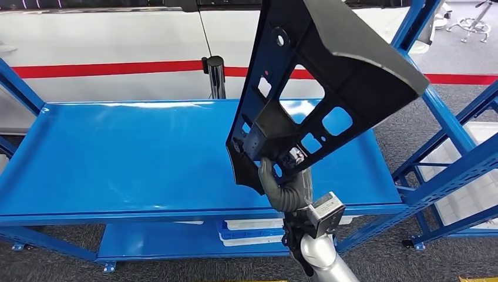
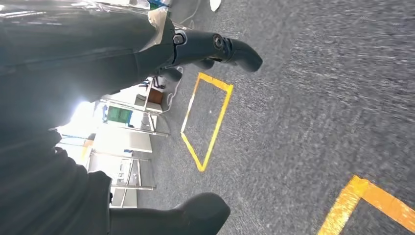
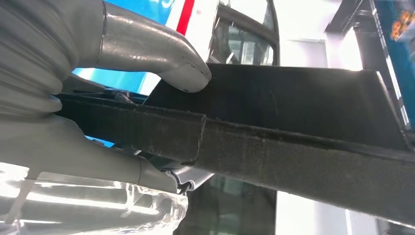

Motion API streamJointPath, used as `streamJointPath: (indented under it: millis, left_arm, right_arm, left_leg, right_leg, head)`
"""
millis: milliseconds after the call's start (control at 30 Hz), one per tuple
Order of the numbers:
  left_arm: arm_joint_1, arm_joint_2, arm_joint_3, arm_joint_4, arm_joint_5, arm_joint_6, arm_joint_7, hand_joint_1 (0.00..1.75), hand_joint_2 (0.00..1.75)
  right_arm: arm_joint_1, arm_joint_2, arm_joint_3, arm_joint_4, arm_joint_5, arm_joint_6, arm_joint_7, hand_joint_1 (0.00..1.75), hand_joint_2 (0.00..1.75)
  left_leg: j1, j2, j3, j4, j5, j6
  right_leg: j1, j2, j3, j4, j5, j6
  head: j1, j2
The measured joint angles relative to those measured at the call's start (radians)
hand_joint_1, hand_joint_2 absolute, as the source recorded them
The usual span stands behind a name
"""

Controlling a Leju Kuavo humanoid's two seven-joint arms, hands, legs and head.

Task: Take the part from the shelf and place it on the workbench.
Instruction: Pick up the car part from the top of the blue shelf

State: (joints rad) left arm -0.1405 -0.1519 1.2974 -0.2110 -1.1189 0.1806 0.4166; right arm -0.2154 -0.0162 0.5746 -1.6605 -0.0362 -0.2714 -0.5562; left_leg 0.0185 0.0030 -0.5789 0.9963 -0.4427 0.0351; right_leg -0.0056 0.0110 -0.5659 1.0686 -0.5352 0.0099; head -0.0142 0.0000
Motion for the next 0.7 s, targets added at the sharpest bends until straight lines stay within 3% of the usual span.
streamJointPath:
  millis: [100, 167, 200, 300, 333, 467, 533, 600, 667, 700]
  left_arm:
    - [0.0, 0.0, -0.003, 0.0, -0.001, 0.0, 0.0, 0.0, 1.75]
    - [0.0, 0.0, -0.004, 0.0, -0.001, 0.0, 0.0, 0.0, 1.75]
    - [0.0, 0.0, -0.004, 0.0, -0.002, 0.0, 0.0, 0.0, 1.75]
    - [0.0, 0.0, -0.005, 0.0, -0.003, 0.0, 0.0, 0.0, 1.75]
    - [0.0, 0.002, -0.005, -0.001, -0.002, 0.001, 0.0, 0.0, 1.75]
    - [-0.001, 0.006, -0.005, -0.002, 0.004, 0.008, 0.0, 0.0, 1.75]
    - [-0.001, 0.006, -0.004, -0.002, 0.009, 0.01, 0.0, 0.0, 1.75]
    - [-0.001, 0.006, -0.004, -0.002, 0.013, 0.011, 0.0, 0.0, 1.75]
    - [-0.001, 0.006, -0.003, -0.002, 0.017, 0.01, 0.0, 0.0, 1.75]
    - [-0.001, 0.006, -0.003, -0.002, 0.02, 0.009, 0.0, 0.0, 1.75]
  right_arm:
    - [0.001, -0.005, 0.0, 0.0, 0.0, 0.004, 0.003, 1.75, 1.75]
    - [0.002, -0.008, -0.002, 0.002, -0.009, 0.013, 0.005, 1.75, 1.75]
    - [0.001, -0.009, -0.004, 0.004, -0.017, 0.021, 0.006, 1.75, 1.75]
    - [-0.006, -0.01, -0.009, 0.008, -0.036, 0.039, 0.006, 1.75, 1.75]
    - [-0.01, -0.009, -0.009, 0.01, -0.038, 0.04, 0.006, 1.75, 1.75]
    - [-0.026, -0.003, -0.014, 0.017, -0.038, 0.042, 0.013, 1.75, 1.75]
    - [-0.038, 0.001, -0.016, 0.023, -0.037, 0.047, 0.018, 1.75, 1.75]
    - [-0.052, 0.006, -0.017, 0.031, -0.036, 0.053, 0.02, 1.75, 1.75]
    - [-0.061, 0.01, -0.017, 0.041, -0.035, 0.056, 0.021, 1.75, 1.75]
    - [-0.062, 0.011, -0.017, 0.047, -0.035, 0.056, 0.022, 1.75, 1.75]
  left_leg:
    - [0.003, 0.002, 0.001, -0.002, 0.001, 0.003]
    - [0.004, 0.002, 0.0, -0.001, 0.0, 0.001]
    - [0.005, 0.001, 0.001, -0.001, 0.0, -0.001]
    - [0.013, -0.002, 0.004, 0.003, -0.004, -0.016]
    - [0.012, -0.002, 0.003, 0.006, -0.007, -0.024]
    - [0.011, -0.004, 0.0, 0.01, -0.004, -0.05]
    - [0.019, -0.004, -0.009, 0.03, -0.023, -0.057]
    - [0.021, -0.004, -0.048, 0.122, -0.086, -0.059]
    - [0.019, -0.005, -0.105, 0.256, -0.152, -0.058]
    - [0.018, -0.005, -0.12, 0.293, -0.164, -0.056]
  right_leg:
    - [-0.007, -0.002, -0.085, 0.168, -0.069, -0.006]
    - [-0.013, -0.002, -0.117, 0.222, -0.076, 0.004]
    - [-0.017, -0.003, -0.114, 0.209, -0.063, 0.014]
    - [-0.033, -0.006, -0.03, 0.028, 0.02, 0.046]
    - [-0.034, -0.005, -0.007, -0.018, 0.037, 0.049]
    - [-0.027, 0.002, 0.001, -0.044, 0.052, 0.023]
    - [-0.028, 0.002, -0.001, -0.044, 0.058, 0.01]
    - [-0.025, 0.001, -0.004, -0.045, 0.064, -0.003]
    - [-0.015, 0.0, -0.011, -0.044, 0.069, -0.013]
    - [-0.01, 0.0, -0.014, -0.044, 0.071, -0.016]
  head:
    - [0.003, 0.0]
    - [0.003, 0.0]
    - [0.003, 0.0]
    - [0.004, 0.0]
    - [0.006, 0.0]
    - [0.001, 0.0]
    - [0.0, 0.0]
    - [-0.001, 0.0]
    - [-0.002, 0.0]
    - [-0.002, 0.0]
